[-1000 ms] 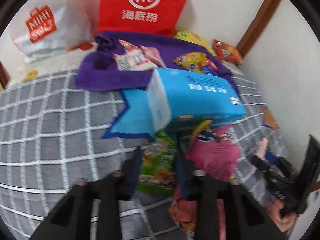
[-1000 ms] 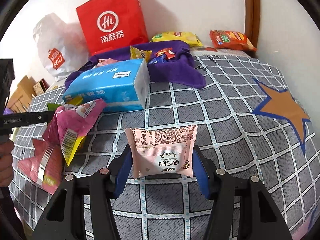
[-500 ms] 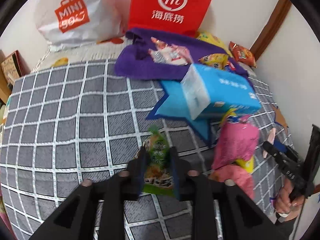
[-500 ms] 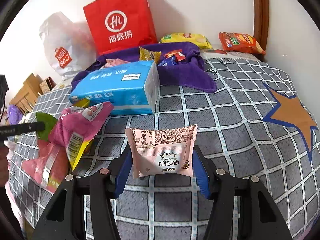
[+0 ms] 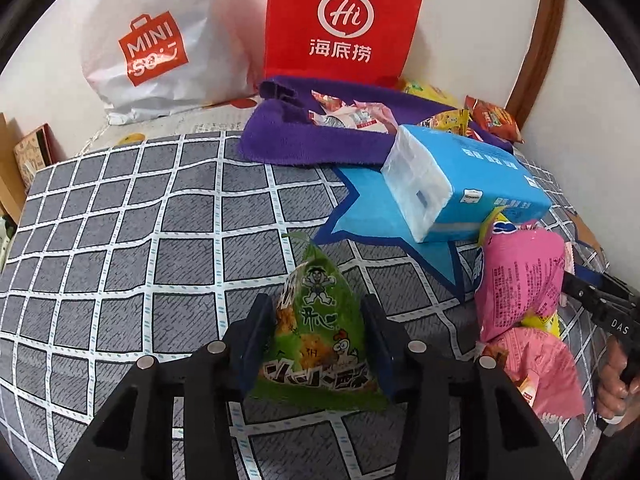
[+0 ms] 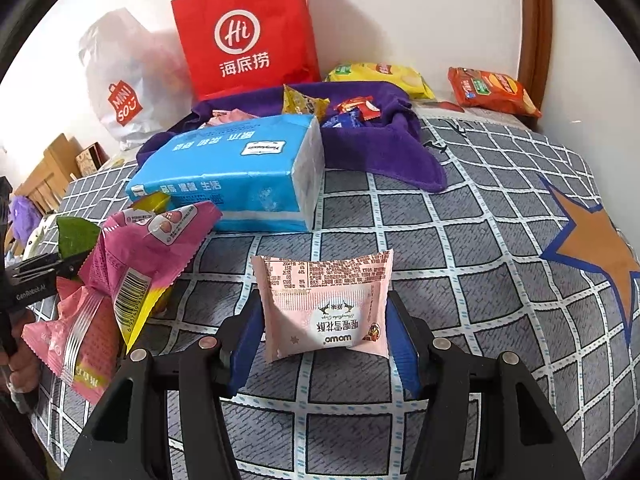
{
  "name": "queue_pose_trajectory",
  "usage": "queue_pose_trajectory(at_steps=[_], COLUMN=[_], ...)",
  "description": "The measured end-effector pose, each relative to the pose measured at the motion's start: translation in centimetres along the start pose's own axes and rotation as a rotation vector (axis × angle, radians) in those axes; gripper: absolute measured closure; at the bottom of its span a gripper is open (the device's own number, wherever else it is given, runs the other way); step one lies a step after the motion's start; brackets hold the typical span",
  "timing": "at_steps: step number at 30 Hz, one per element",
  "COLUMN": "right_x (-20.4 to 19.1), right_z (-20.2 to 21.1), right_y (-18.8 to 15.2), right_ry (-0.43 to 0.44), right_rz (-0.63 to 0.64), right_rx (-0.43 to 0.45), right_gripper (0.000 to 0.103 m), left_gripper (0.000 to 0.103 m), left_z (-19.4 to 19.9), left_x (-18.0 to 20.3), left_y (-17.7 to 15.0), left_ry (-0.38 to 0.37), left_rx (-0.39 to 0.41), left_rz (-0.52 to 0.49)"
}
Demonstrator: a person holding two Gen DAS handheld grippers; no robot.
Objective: Organize snacks
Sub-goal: 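Grasp the green triangular snack bag with the left gripper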
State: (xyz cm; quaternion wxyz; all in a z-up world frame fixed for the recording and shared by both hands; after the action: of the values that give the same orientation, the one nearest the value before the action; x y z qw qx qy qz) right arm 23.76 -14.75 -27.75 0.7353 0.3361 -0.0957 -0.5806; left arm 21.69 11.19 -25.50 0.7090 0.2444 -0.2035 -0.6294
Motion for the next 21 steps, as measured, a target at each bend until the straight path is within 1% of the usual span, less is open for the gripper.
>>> queue_pose_trajectory(at_steps=[2,7,11,15,18,21], right_x=[0.03,0.42,0.1,-0.23,0.05,0.24], right_z=[-0.06,-0.42,-0.69,-1.02,-0.93,-0.83], right_y=[0.02,-0.17,-0.27,-0.46,-0.53,-0.58], right_ry=[0.002,0.049,0.004,-0.064,-0.064,-0.056], right_rz=[-0.004,-0.045,-0.014,0.033,0.027,0.017], right_rx=[-0.001,-0.016,-0.029,-0.05,-0.048,-0.045], right_gripper=[0.045,0.044,0.044,0.044,0.045,0.045], left_gripper=[0.058,0.058,0.058,0.057,0.057,0.057], left_z=[-0.1,-0.16,-0.22,-0.39,-0.45,-0.48], left_x=[-0.09,-0.17,-0.14,0.19,0.34,0.27], left_y=[0.09,0.14,0.08,-0.15,-0.14,-0.1], left_ry=[0.0,-0.001,0.007,0.041,0.055,0.049], left_rx=[-0.004,-0.003,-0.003,-0.005,-0.006,-0.007], left_rz=[0.013,0.016,0.009,-0.02,-0.035,-0.031])
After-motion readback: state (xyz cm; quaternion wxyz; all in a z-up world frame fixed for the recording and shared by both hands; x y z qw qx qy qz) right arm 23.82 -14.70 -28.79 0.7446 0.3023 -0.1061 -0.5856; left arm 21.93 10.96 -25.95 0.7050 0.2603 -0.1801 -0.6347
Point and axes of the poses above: each gripper's, at about its wrist camera, not at the fingertips, and z roughly against the way its jaws point, x to its right, y to its top, the point moved 9 cm from there along -z, roughly the way its jaws point, and after that the axes turned 9 degrees about y, right-handed, at the moved point
